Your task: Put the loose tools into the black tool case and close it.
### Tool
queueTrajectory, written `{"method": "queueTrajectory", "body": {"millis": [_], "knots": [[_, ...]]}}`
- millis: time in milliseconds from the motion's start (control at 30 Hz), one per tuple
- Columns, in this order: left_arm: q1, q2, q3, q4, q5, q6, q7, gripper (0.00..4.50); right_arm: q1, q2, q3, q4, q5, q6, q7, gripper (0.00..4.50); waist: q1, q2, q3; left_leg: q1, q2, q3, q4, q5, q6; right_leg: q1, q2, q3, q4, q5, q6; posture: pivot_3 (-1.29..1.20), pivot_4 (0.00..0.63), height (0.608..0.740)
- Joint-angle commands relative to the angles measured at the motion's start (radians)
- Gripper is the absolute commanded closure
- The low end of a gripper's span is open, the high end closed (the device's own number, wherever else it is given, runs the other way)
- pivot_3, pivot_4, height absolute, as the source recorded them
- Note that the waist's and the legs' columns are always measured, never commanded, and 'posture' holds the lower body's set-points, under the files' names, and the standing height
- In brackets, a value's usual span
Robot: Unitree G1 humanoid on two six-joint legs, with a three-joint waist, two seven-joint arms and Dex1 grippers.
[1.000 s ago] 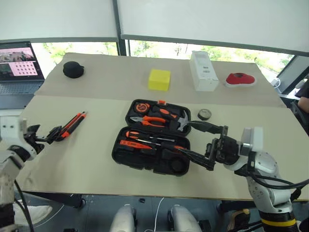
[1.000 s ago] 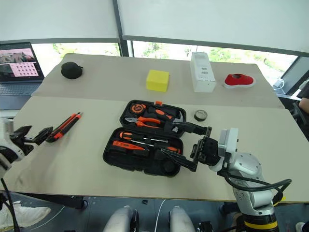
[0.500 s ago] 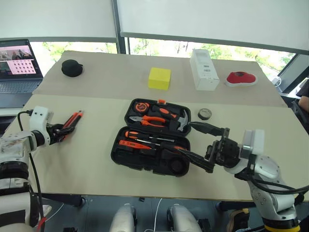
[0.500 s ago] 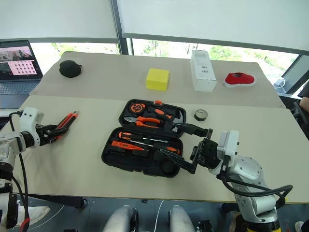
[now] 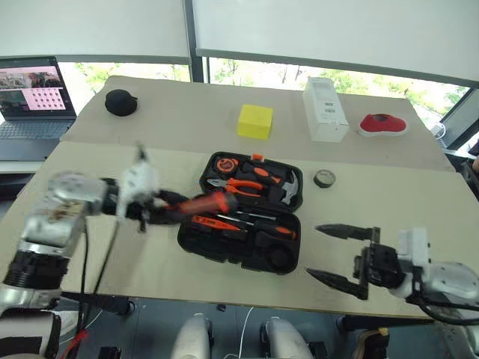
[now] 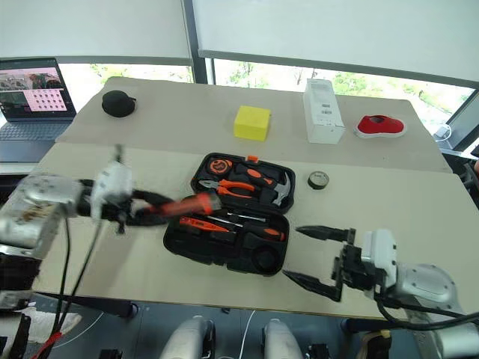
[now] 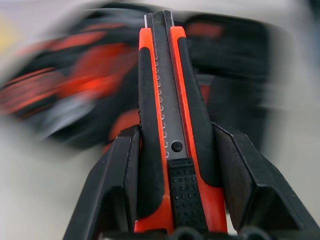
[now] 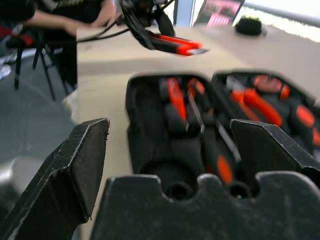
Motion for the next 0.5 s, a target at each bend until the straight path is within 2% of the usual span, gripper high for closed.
{"method": "queueTrajectory", "body": {"millis": [33, 167, 500], "knots": [[-0.035, -0.008, -0.086, -0.038, 0.105, -0.043, 0.001, 2.75, -0.001, -0.01, -0.038, -0.02, 0.017, -0.02, 0.009, 0.0, -0.007, 0.0, 0.0, 0.0, 0.0, -0.001, 0.0, 0.0, 0.0, 0.0, 0.001, 0.0, 0.0, 0.0, 0.0, 0.0, 0.15, 0.74], [-0.057, -0.03, -0.15, 0.004, 0.195, -0.096, 0.017, 2.75, 0.001, 0.005, -0.03, -0.049, 0.016, -0.008, -0.018, 0.0, -0.007, 0.001, 0.0, 0.001, 0.0, -0.002, 0.0, 0.0, 0.0, 0.0, 0.002, 0.001, 0.001, 0.0, 0.0, 0.0, 0.15, 0.74], [-0.12, -0.089, -0.201, 0.083, 0.251, -0.129, 0.002, 2.75, 0.009, 0.03, -0.019, -0.09, 0.026, 0.013, -0.081, 0.0, 0.004, 0.001, 0.0, 0.0, 0.0, -0.001, 0.003, 0.0, 0.0, 0.001, 0.001, 0.001, 0.0, 0.0, 0.001, 0.0, 0.15, 0.74]]}}
